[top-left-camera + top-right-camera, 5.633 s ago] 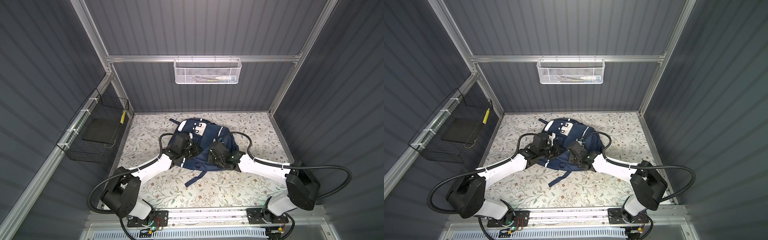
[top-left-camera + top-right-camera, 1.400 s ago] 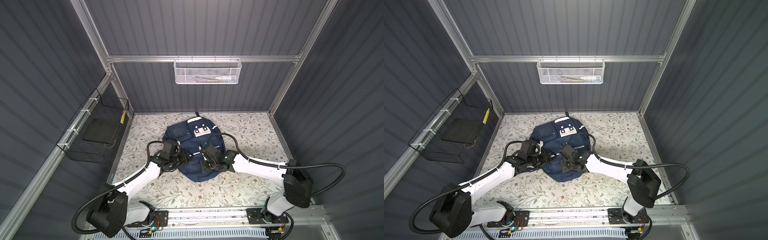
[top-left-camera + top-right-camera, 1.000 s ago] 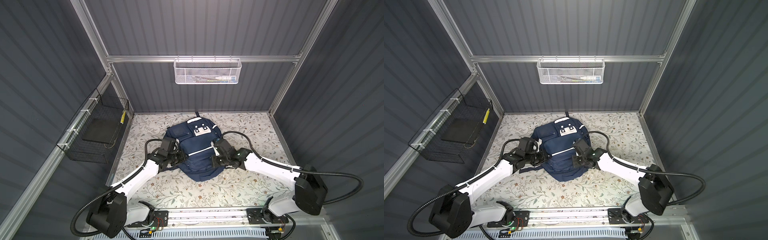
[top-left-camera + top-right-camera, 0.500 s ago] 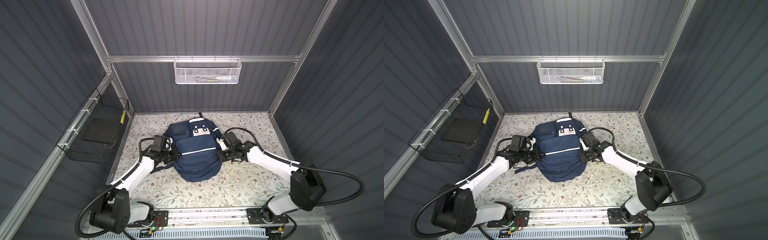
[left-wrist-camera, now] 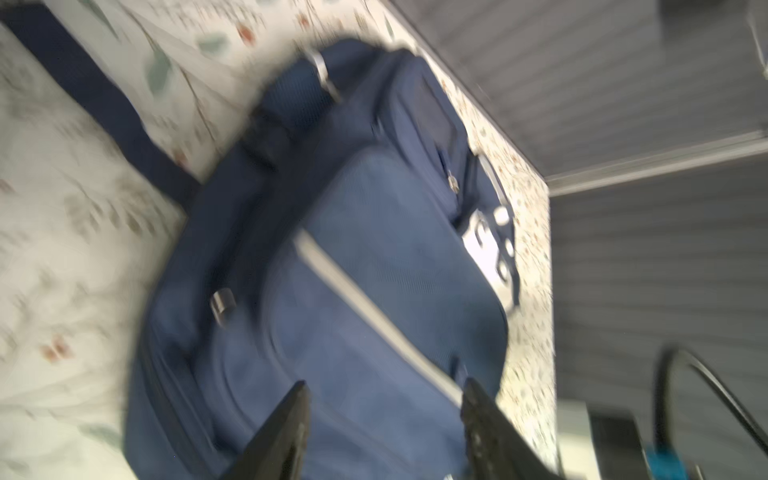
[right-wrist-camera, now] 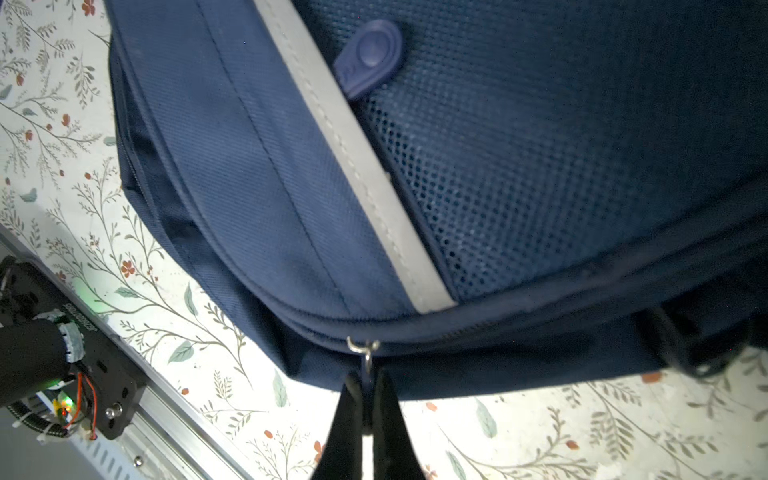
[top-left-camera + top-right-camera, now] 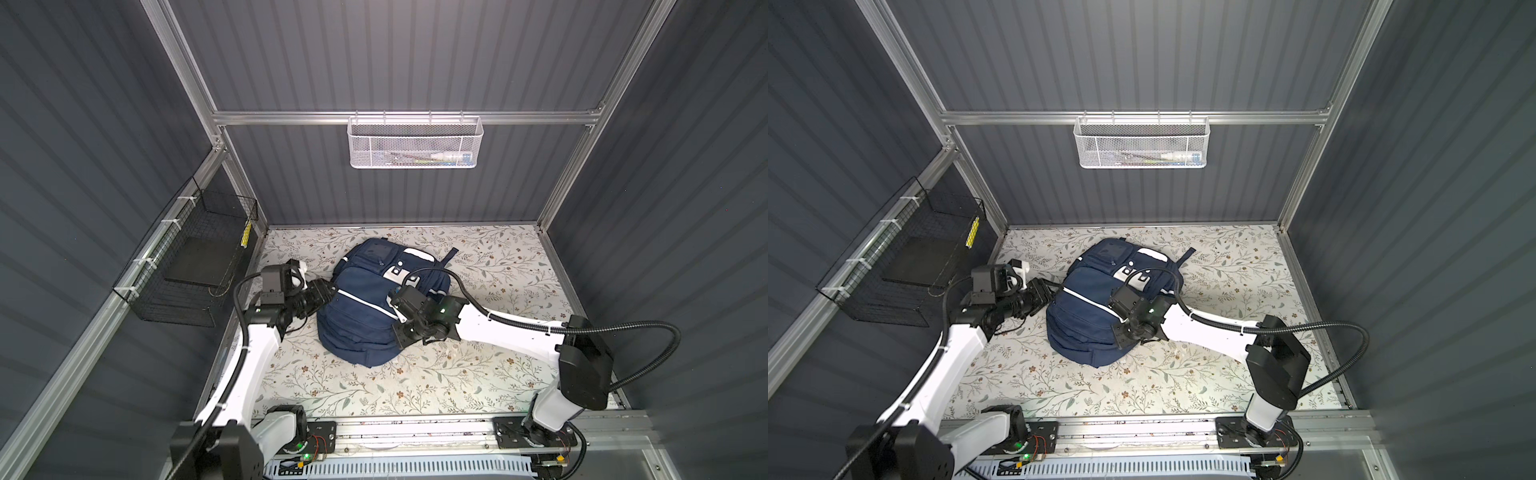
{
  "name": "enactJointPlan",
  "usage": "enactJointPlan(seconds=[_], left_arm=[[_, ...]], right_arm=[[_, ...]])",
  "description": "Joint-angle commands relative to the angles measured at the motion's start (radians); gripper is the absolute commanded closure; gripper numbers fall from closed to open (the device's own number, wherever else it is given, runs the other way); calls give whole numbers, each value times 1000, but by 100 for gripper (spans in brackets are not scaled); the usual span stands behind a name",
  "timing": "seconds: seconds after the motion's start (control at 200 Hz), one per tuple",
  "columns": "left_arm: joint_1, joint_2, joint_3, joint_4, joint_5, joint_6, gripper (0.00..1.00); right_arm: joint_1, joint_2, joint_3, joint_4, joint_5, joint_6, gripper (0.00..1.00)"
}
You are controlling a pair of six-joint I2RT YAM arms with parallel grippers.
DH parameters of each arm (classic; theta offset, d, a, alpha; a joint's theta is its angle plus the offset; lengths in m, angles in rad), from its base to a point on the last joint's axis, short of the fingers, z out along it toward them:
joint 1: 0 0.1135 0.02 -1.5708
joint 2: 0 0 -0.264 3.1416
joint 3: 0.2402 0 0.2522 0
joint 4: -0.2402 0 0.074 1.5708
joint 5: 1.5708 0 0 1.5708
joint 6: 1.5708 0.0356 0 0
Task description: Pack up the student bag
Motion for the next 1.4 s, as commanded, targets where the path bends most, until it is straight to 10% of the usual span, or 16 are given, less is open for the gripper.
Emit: enactJointPlan(seconds=[0.0,0.27,0.365,0.45,0.69,1.071,1.251,1.396], left_arm=[[-158,-38,-101,58,16,-178,32],[-308,115,-136,271,-101,-247,12],[-308,178,-121,288,-109,-212,41],[-308,194,-104,262,-114,-183,100],[-319,136,-119,183,-121,-164,100],[-737,302,-53,399,-231,-323,100],[-753,334,16,410,-226,-296,33],[-733,235,158,155,-370,-95,3]], right_arm=[[9,15,40,55,2,27,100],[33,-6,2,78,-26,26,100],[32,-27,-23,78,-13,25,100],[12,-46,-52,38,25,20,100],[-270,-134,-143,-64,50,-60,100],[-469,-163,-89,-132,199,-145,97],[-474,-268,-183,-53,102,-144,50],[-501,-389,-226,-19,201,-174,33]])
